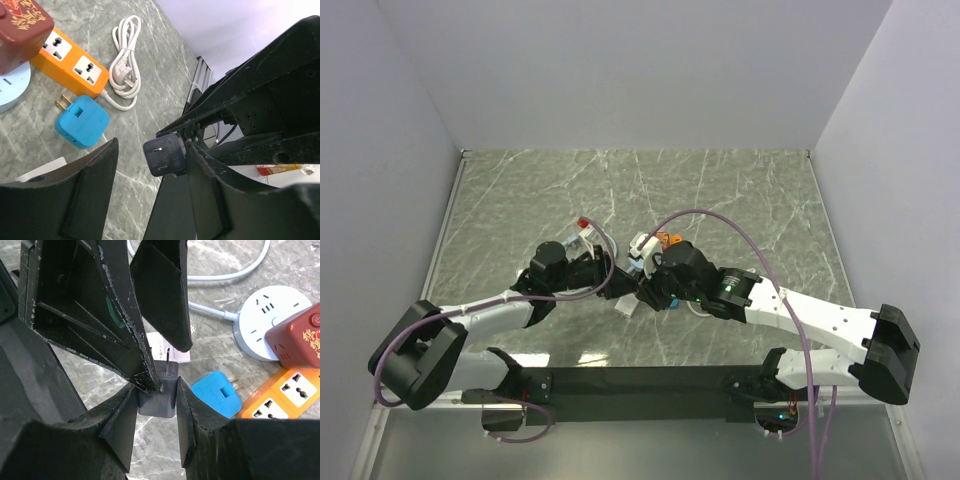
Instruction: Insert the plug
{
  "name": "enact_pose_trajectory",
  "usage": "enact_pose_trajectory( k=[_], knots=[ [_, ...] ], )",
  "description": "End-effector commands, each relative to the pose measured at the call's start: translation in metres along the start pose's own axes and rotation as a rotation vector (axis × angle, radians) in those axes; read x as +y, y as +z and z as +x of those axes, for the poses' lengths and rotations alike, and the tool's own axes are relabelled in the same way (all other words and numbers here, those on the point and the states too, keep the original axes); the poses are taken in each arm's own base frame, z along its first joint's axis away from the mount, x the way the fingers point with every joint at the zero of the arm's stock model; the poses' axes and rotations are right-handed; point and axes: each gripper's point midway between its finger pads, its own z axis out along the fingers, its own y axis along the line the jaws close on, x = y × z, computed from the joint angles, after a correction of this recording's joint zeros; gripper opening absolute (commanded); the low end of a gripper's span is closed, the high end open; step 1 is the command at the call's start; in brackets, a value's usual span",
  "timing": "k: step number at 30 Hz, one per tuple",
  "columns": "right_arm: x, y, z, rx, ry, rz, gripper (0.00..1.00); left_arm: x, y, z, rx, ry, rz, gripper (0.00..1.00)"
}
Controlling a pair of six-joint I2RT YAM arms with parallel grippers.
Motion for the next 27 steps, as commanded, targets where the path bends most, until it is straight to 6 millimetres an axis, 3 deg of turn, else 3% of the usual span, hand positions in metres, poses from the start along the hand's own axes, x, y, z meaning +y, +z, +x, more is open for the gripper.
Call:
enact_pose_trajectory(
  k=[1,2,8,11,27],
  knots=[
    [0.0,0.002,-0.017,-0.053,-0.01,0.011,0.0,-0.014,0.006,-0.01,-0.004,0.061,0.052,0.59],
    [0.001,0.003,-0.017,-0.055,-0.01,0.008,0.0,-0.013,0.006,-0.009,-0.001,0.059,0.055,0.53],
    [-0.006,0.001,-0.017,-0.059,-0.037,0.039,0.0,-0.017,0.011,-0.002,0.034,0.049,0.092,0.41],
    [-0.013,-0.001,-0.018,-0.068,-0.041,0.075,0.0,-0.017,0.011,0.002,0.059,0.044,0.099,0.4],
    [-0.03,-0.008,-0.021,-0.087,-0.078,0.17,0.0,-0.017,0.017,0.014,0.115,0.03,0.12,0.54]
  ],
)
